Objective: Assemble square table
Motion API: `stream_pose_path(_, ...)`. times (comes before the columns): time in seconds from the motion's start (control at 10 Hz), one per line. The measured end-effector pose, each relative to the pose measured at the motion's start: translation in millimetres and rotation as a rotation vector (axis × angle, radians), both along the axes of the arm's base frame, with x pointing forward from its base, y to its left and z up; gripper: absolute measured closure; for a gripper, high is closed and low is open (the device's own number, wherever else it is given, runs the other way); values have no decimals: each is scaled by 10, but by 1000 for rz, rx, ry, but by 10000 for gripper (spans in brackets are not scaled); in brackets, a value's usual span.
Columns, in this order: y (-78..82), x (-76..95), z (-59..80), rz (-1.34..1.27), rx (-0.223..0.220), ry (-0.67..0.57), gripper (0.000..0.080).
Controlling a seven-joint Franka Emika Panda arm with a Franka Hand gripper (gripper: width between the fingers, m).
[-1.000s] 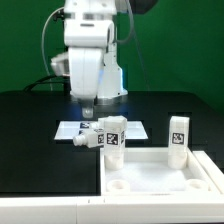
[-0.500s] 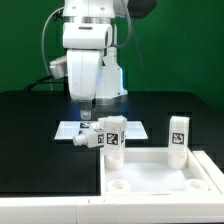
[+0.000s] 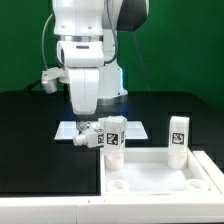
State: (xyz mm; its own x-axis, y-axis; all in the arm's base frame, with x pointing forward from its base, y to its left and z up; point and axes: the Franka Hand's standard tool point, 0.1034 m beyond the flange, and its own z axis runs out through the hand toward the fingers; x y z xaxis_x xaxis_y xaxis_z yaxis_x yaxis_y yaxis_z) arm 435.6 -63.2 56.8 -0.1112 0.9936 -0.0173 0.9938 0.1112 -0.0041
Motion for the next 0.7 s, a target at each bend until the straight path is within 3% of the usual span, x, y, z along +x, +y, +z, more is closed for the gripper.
stream_pose_path(0.2,13,-15,-16,-24,-1,3,150)
stream_pose_path(0.3,103,-77,-73,-60,-12,19,150)
stream_pose_path(0.5,212,-259,-274,-76,-7,27,150)
stream_pose_path(0.7,224,-333,-405,-86,-5,54,150)
